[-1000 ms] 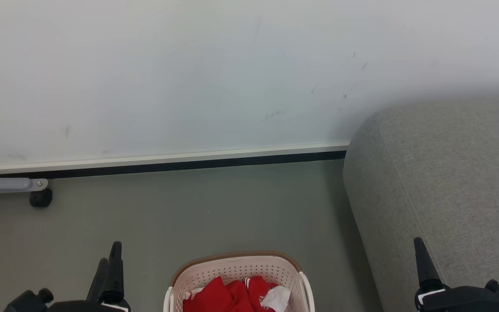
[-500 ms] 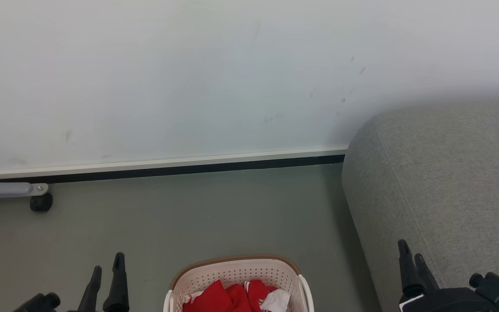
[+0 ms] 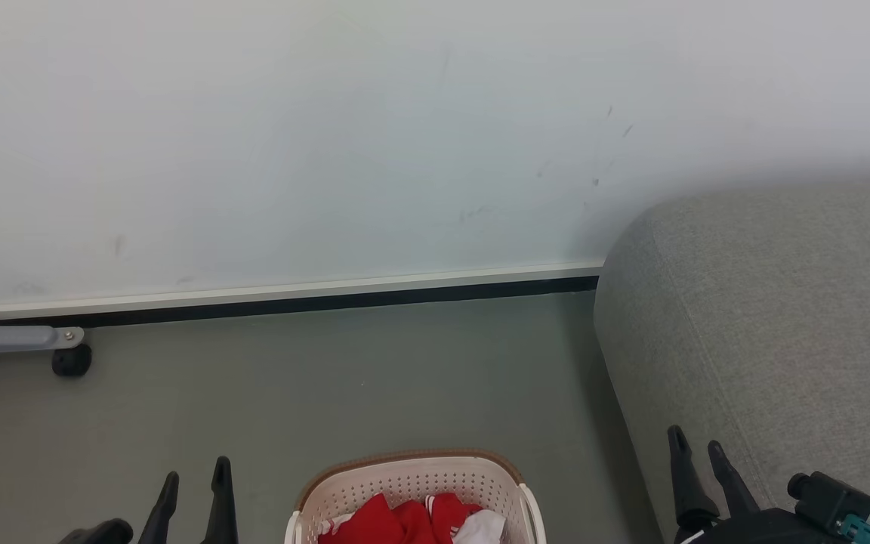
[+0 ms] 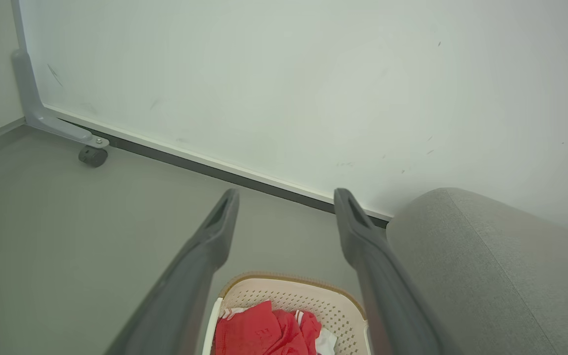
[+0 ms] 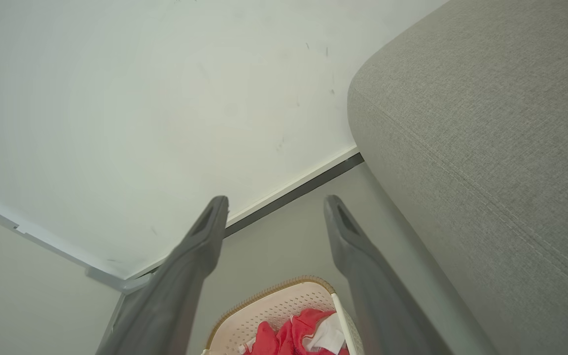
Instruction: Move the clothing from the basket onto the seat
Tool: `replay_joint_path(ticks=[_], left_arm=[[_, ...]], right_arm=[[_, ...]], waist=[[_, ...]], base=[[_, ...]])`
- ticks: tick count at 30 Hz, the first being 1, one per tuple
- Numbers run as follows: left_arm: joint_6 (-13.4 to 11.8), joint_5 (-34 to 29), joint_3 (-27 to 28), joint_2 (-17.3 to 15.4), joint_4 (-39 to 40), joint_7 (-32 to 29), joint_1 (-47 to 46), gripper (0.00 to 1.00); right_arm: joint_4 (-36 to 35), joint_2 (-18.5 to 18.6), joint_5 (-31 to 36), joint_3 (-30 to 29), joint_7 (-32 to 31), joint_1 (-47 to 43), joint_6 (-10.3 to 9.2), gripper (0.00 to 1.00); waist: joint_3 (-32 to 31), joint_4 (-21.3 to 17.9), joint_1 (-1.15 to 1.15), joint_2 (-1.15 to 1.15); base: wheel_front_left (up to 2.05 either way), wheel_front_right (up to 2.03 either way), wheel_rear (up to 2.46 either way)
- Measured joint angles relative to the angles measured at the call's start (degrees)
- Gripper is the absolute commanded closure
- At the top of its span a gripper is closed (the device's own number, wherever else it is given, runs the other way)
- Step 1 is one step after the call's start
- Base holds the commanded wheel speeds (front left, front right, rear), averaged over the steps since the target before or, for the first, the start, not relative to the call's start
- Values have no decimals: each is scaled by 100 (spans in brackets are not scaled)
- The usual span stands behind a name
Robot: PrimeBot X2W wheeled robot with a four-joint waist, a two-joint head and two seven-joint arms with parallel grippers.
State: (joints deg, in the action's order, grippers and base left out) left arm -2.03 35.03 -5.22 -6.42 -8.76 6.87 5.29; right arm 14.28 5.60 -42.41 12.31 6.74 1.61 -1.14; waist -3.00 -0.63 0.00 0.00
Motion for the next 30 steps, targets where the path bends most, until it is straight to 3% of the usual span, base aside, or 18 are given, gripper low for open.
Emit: replay_joint_path(ticks=[30], left_arm=[[-308,-1915,-264,-30,157,542,361,0]], right_arm=[[-92,162,1982,770,552,-113,-240,0]], waist=[[-117,-24,0,0]], base=[[0,0,0]])
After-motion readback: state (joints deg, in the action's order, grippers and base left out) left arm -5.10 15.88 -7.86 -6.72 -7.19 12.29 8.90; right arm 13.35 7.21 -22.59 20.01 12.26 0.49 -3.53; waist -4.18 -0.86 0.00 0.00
